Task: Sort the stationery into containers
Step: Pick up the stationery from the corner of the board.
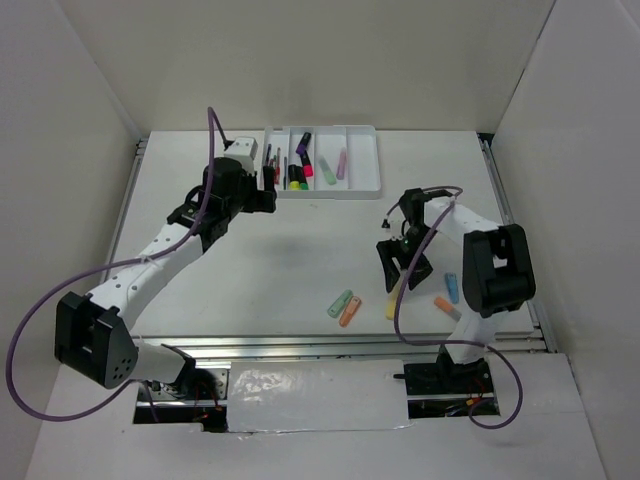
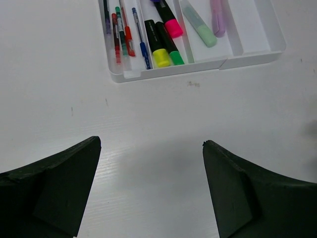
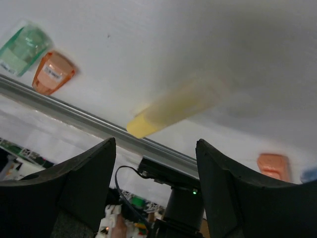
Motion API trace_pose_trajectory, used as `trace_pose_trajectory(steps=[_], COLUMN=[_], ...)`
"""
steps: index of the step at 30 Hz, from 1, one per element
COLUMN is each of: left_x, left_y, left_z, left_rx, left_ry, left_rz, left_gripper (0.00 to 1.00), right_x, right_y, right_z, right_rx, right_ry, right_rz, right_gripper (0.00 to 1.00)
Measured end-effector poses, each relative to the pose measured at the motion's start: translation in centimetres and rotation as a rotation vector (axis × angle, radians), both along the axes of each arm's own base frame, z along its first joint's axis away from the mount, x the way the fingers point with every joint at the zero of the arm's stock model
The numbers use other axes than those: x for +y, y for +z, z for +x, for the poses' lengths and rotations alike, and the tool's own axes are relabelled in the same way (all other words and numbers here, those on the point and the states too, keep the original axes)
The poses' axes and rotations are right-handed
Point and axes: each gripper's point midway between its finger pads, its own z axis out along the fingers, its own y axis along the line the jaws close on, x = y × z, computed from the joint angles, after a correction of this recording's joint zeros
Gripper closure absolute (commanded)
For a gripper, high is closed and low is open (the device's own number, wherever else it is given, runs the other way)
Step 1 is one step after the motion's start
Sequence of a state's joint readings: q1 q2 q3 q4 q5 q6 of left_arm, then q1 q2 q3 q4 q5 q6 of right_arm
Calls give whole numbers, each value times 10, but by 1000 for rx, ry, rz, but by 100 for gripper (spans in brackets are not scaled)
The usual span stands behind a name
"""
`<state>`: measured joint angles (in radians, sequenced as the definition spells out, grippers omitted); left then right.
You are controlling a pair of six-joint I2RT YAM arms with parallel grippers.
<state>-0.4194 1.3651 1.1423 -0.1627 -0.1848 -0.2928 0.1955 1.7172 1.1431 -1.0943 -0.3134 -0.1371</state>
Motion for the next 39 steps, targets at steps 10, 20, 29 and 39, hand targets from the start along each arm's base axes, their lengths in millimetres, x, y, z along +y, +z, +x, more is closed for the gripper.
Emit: trace_pose_trajectory(steps=[10,20,29,39], left_x=[11,-13,-46,-87], left_y=[6,-9,-22,-57], left_z=[3,-3,-15,-50], left_rx=[-18,12,14,128], left_ry=[26,-49,-146,-343], left_rz=[-4,27,112,-35], left_gripper=[5,5,5,6], right_x=[13,11,13,40], right_y=[-34,-42,-45,-16], right_z=[-6,-1,4,48], right_rx=[54,62,108,29], right_ry=[-70,-117,-141,-188], right_rz=[-42,-77,-82,151], right_gripper=[34,45,75,100])
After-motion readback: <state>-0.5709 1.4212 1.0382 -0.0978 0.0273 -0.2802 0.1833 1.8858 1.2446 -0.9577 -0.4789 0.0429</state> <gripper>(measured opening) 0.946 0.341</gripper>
